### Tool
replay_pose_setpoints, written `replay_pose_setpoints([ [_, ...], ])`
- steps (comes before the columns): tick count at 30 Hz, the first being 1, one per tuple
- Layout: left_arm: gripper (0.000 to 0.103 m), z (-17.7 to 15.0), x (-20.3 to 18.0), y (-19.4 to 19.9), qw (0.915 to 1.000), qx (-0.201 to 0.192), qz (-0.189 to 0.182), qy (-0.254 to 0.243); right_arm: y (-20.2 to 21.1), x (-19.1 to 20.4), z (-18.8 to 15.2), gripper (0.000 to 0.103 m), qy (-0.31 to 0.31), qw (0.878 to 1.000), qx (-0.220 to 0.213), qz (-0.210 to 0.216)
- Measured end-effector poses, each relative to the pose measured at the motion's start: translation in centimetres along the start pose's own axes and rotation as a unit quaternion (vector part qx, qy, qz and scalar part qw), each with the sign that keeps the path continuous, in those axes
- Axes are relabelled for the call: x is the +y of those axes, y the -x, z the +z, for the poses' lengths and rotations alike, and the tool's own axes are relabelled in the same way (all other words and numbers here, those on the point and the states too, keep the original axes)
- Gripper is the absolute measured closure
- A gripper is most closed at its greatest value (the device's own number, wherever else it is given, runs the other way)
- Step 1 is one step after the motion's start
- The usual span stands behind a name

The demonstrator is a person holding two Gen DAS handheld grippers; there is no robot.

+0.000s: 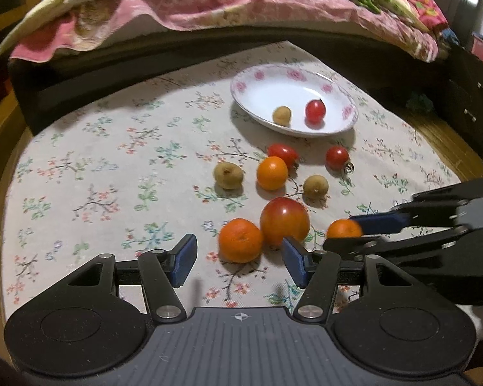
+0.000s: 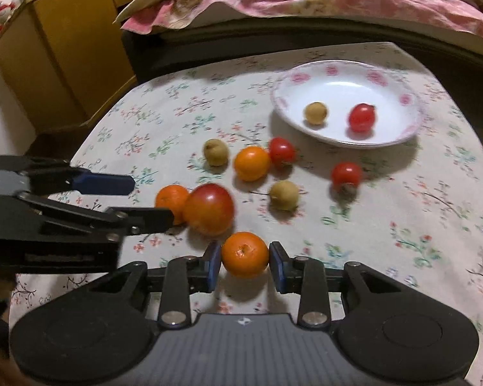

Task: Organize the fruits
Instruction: 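Grasp a tangerine with the right tool while the left tool grasps another tangerine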

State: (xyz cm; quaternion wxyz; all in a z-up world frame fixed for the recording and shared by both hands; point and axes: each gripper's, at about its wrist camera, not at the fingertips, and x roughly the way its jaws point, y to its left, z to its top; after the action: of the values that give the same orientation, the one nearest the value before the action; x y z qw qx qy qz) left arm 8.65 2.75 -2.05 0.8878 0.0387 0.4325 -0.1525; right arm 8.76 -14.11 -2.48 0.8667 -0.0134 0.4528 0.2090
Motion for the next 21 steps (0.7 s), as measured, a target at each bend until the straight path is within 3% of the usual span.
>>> replay_pose_setpoints([
  [6,0.037,0.7,-0.9,-1.2,0.9999,-0.012,-0.002,-0.012,0.0,-0.8,0.0,0.067,-0.013,1.000,0.006,-0.002],
  [13,0.042,0.3,-1.2,-0.6,0.9987,0.001,-0.020,-0.047,0.6,-1.9,0.0,0.067,-0.032,0.999,0.008,0.007],
  [21,0.040,0.2,-1.1,-1.4,0.9963,0.008,0.011,-0.085,0.5,-1.5,0.0,0.067,-0.028,0.999,0.012,0.019],
])
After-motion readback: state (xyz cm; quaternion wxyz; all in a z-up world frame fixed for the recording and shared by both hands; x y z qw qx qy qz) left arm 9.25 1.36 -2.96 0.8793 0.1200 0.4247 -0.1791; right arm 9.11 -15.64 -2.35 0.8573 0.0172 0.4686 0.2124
